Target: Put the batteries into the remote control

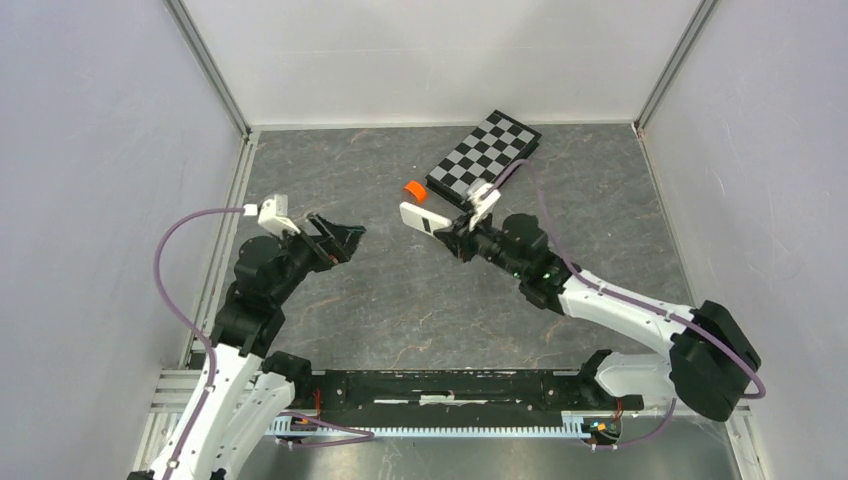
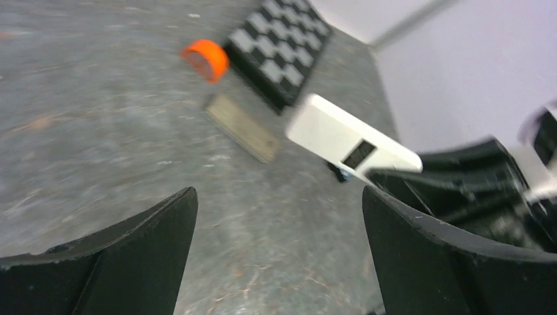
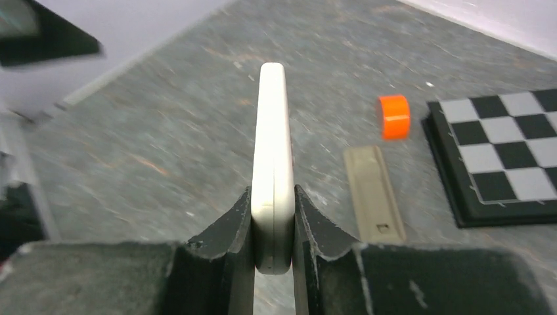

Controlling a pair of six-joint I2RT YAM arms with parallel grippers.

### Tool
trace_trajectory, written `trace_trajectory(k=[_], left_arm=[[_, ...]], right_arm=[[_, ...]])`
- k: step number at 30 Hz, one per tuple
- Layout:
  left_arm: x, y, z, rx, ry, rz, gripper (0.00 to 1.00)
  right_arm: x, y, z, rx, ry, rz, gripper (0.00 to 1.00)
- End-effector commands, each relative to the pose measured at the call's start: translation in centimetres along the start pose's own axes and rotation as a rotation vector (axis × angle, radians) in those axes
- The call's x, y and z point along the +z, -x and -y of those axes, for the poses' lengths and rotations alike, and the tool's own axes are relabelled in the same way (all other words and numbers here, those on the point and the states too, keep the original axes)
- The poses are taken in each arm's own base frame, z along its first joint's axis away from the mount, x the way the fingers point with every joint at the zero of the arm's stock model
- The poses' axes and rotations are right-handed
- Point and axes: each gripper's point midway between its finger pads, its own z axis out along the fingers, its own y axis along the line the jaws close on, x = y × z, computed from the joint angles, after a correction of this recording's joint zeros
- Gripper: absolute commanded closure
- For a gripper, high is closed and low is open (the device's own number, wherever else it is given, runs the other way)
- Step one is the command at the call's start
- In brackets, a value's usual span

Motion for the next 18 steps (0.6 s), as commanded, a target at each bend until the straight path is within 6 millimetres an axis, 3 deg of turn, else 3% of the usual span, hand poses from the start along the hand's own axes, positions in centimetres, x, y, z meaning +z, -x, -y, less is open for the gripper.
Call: trace_trajectory(k=[1,7,12,18], left_arm=[[-3.0,1.6,-7.1,0.039,0.413,0.110,0.00],[-4.4,2.5,-7.4,0.042,0.462,0.150,0.00],[-5.1,3.3,-7.5,0.059,0.497,0.167,0.00],[-4.9,3.3,-7.5,0.077,0.496,0.153,0.00]], right_arm=[[0.4,-1.3,3.2,-0.407,-0.276,-0.073,1.00],[2.1,-3.3,2.5,-0.683,-0.383,-0.165,1.00],[3.5,-7.1,1.1,-0.923,-0.428,-0.291,1.00],[5.1,-11.0,-0.1,-1.039,-0.387,-0.369,1.00]])
